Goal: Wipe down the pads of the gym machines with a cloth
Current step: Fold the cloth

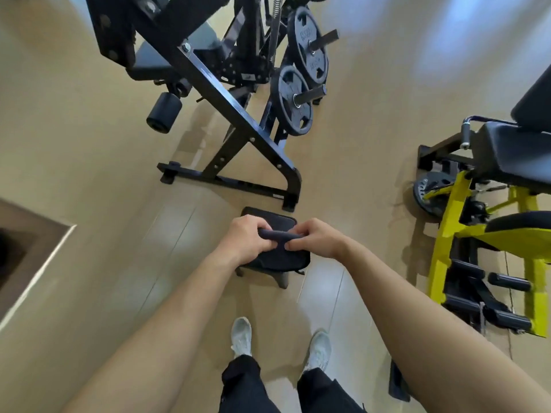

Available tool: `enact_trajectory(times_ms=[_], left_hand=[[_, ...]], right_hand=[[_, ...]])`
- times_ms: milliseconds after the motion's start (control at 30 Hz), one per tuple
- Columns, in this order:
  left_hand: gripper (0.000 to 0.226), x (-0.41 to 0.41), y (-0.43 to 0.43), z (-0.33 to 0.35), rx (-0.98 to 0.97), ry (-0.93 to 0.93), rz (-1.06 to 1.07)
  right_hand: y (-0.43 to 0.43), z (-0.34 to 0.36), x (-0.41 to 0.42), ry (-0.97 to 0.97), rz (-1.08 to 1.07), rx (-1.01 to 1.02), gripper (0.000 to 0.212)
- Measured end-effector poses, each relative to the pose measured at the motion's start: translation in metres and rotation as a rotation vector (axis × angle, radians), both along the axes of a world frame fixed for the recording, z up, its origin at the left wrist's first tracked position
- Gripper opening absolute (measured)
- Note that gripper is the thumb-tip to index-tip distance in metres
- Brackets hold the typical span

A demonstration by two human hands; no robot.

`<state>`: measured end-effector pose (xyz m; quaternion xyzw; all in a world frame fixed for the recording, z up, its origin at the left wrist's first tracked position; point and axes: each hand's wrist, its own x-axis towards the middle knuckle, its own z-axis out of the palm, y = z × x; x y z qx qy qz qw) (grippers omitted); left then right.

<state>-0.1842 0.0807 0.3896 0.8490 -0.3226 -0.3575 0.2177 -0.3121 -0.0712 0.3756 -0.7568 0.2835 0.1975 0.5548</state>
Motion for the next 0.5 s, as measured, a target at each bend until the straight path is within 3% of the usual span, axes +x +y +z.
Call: enact_trajectory(times_ms=[33,100,200,267,367,500], left_hand=[[0.011,0.010,0.006,-0.010,-0.003,-0.011,0.006],[0.019,0.032,0.019,-0.036,-0.038,0.057,0.057],[0.024,0.063,0.032,-0.086,-0.079,0.363,0.277],[0.024,0.077,0.035,-0.123,-0.110,0.519,0.480],[0.034,0.092,0.035,-0.178,-0.138,0.661,0.670],[0.060,0.100,0.030,-0.241,-0.130,0.759,0.660]], right_hand=[[0.007,-0.009,0.008,-0.011,-0.063,0.050,0.009],[0.019,-0.035,0.020,-0.021,-0.244,0.178,0.008],[0.037,-0.081,0.035,0.003,-0.479,0.353,0.024],[0.044,-0.111,0.045,0.014,-0.575,0.419,0.022],[0.049,-0.153,0.061,0.015,-0.706,0.419,0.017],[0.051,-0.217,0.076,0.069,-0.769,0.332,0.018]])
